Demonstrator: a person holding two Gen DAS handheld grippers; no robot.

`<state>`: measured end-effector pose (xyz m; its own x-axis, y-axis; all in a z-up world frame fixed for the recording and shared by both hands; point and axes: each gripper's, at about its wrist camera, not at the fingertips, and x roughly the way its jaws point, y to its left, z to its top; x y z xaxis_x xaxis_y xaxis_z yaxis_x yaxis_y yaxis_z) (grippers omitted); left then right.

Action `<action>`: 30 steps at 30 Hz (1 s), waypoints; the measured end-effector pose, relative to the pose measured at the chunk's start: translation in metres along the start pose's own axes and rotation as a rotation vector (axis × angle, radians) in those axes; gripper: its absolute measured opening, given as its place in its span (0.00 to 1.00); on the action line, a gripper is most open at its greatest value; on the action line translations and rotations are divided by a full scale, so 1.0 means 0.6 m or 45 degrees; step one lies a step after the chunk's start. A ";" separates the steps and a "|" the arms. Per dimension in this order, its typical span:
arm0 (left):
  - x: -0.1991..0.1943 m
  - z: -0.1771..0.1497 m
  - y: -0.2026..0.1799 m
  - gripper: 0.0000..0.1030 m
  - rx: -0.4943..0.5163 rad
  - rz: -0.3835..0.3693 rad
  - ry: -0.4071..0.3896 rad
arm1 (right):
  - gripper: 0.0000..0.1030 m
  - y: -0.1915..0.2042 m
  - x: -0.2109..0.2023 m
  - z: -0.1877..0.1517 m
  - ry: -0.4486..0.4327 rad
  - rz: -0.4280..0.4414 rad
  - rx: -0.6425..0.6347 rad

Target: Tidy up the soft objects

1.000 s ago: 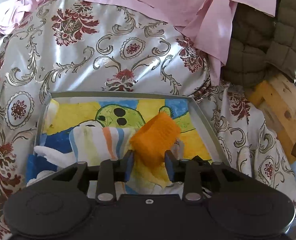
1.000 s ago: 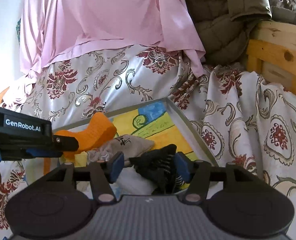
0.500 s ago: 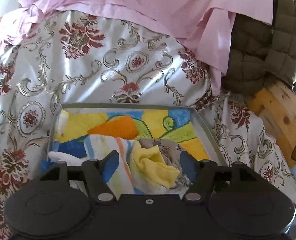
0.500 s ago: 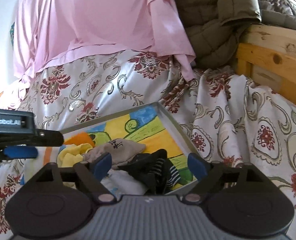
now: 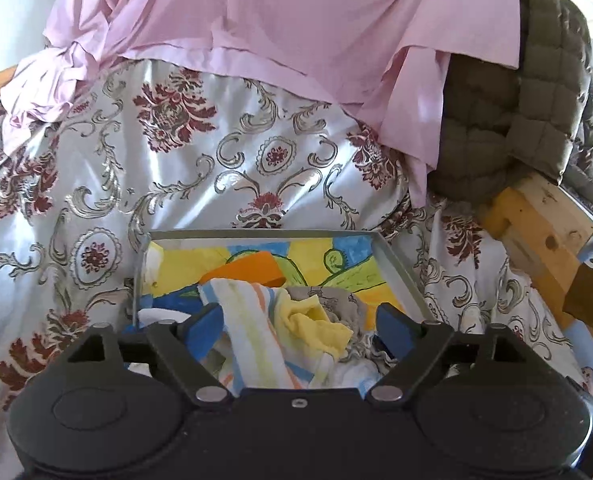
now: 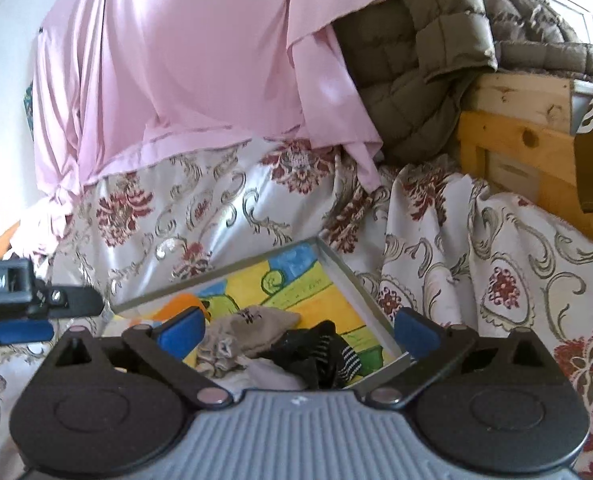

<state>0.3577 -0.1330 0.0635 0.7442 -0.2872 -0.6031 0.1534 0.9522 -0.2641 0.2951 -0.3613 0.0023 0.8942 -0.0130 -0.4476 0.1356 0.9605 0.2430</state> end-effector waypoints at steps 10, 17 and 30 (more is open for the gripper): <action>-0.078 -0.038 0.017 0.95 0.013 0.006 -0.054 | 1.00 0.000 -0.084 0.005 -0.100 -0.003 0.034; -0.141 -0.063 0.028 0.99 0.009 0.017 -0.113 | 1.00 0.006 -0.131 -0.016 -0.117 0.007 0.018; -0.258 -0.130 0.038 0.99 0.031 0.044 -0.289 | 1.00 0.040 -0.238 -0.064 -0.254 0.044 -0.027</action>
<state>0.1952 -0.0752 0.0919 0.8759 -0.2262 -0.4262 0.1387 0.9641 -0.2264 0.1541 -0.3255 0.0391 0.9651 -0.0328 -0.2596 0.0965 0.9669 0.2364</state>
